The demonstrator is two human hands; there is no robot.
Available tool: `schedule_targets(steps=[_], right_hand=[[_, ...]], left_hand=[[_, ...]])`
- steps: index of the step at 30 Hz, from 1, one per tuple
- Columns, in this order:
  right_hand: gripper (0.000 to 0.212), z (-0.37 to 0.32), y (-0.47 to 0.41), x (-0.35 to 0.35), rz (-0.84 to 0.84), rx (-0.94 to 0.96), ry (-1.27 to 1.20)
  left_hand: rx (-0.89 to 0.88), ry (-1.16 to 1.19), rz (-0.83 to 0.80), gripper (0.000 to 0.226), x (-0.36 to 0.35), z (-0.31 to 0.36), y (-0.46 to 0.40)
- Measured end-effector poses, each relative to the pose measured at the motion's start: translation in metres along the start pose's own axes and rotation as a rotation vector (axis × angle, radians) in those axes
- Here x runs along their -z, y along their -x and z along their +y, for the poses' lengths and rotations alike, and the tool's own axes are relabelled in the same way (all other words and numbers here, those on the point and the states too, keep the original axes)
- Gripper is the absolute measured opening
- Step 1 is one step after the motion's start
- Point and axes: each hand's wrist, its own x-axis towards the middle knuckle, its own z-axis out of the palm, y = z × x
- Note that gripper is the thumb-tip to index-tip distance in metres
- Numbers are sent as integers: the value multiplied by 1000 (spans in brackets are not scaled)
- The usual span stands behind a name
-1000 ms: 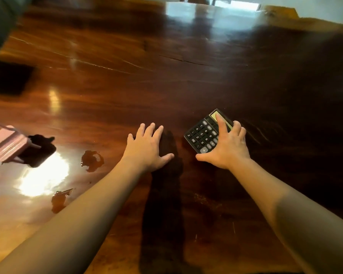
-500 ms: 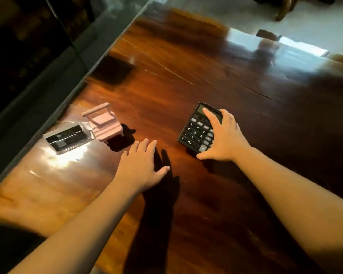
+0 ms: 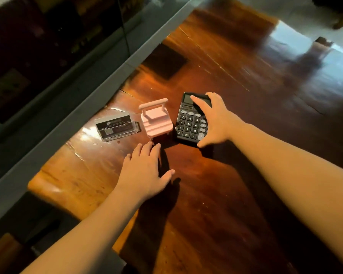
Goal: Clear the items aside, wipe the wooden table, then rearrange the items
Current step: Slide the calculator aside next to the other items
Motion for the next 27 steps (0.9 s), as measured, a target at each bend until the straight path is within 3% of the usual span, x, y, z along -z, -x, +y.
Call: schedule_targets(steps=[8,14,17,22,27], right_hand=[[157,1,-29,0,-53,59,61],[161,-2,-20,5,-60,-11,134],[147,-4,3,6,7,-61,16],[107,-8,69,6,226,-172,-225],[90,-12,166,-3,402,-339,-384]], left_hand=[[2,11,5,88,3,-9,-5],[-30,23,-5,86,4,-5,-7],[-83,32,-5,85,9,-2,-9],[-227,92,6,80,25,18,-11],[-373,79,-6,81,42,56,-8]])
